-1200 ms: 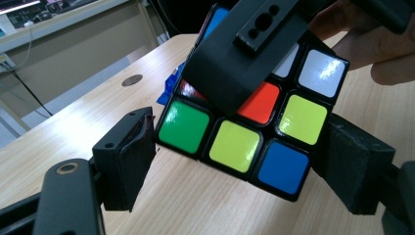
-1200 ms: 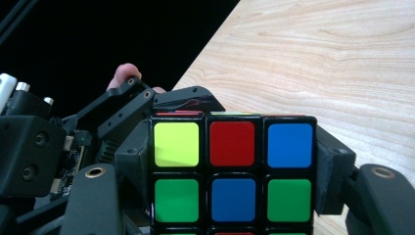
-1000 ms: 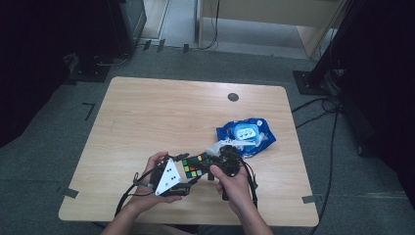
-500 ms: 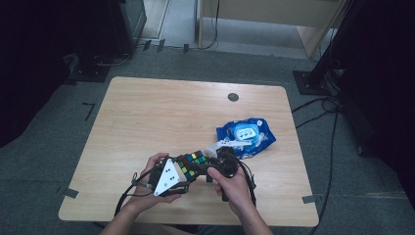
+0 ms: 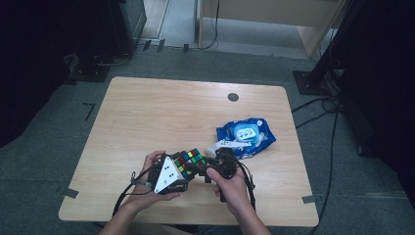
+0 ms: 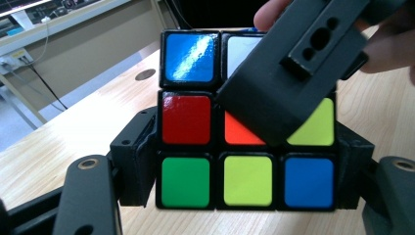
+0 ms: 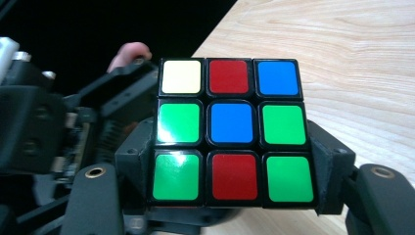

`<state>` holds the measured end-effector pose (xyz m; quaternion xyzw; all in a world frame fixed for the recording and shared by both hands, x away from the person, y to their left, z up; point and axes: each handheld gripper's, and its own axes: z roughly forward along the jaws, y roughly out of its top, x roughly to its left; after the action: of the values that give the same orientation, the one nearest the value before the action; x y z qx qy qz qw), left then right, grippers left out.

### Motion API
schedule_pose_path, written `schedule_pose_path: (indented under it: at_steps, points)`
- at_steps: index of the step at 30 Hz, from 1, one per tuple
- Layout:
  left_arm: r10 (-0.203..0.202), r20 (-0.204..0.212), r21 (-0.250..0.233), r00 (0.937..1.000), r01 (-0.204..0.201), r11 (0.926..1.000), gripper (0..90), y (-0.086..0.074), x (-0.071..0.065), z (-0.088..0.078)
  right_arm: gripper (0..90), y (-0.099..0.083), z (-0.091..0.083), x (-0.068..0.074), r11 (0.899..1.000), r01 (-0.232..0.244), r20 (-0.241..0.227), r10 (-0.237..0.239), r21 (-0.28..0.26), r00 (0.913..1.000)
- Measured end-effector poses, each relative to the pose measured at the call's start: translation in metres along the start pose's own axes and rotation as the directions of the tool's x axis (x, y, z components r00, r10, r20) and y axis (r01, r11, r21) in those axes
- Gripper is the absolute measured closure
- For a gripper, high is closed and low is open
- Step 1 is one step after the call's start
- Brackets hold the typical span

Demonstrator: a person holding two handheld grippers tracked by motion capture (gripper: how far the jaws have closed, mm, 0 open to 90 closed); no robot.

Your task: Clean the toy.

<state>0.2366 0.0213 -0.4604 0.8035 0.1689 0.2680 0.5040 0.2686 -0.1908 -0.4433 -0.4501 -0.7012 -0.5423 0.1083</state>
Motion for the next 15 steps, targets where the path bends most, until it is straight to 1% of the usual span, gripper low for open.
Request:
schedule_pose_path:
  at_steps: [4, 8, 10, 11, 13, 15]
  points:
    - [0.015, -0.007, -0.006, 0.9999, -0.015, 0.9999, 33.4, 0.001, -0.002, -0.001, 34.7, -0.001, 0.002, 0.002, 1.000, -0.006, 0.002, 0.006, 0.001, 1.0000]
    - [0.021, -0.008, -0.003, 0.9997, -0.021, 0.9998, 33.7, 0.001, -0.003, -0.001, 34.6, -0.001, 0.002, 0.003, 1.000, 0.004, 0.010, -0.004, 0.005, 0.9999]
    - [0.022, -0.008, -0.007, 0.9997, -0.022, 0.9997, 33.8, 0.001, -0.002, -0.002, 34.3, -0.001, 0.002, 0.003, 1.000, 0.005, 0.006, -0.005, 0.011, 1.0000]
    - [0.016, -0.012, -0.009, 0.9998, -0.016, 0.9998, 33.8, 0.001, 0.000, -0.002, 33.9, 0.001, 0.001, 0.003, 1.000, 0.004, 0.003, -0.004, 0.016, 1.0000]
    - [-0.015, -0.016, -0.009, 0.9998, 0.015, 0.9998, 33.8, -0.001, 0.006, -0.004, 31.2, 0.004, -0.005, 0.002, 1.000, 0.012, -0.004, -0.012, 0.013, 0.9999]
    - [-0.046, -0.030, -0.010, 0.9985, 0.045, 0.9989, 33.8, -0.004, 0.014, -0.007, 31.7, 0.009, -0.016, -0.002, 1.000, 0.010, -0.037, -0.011, -0.010, 0.9993]
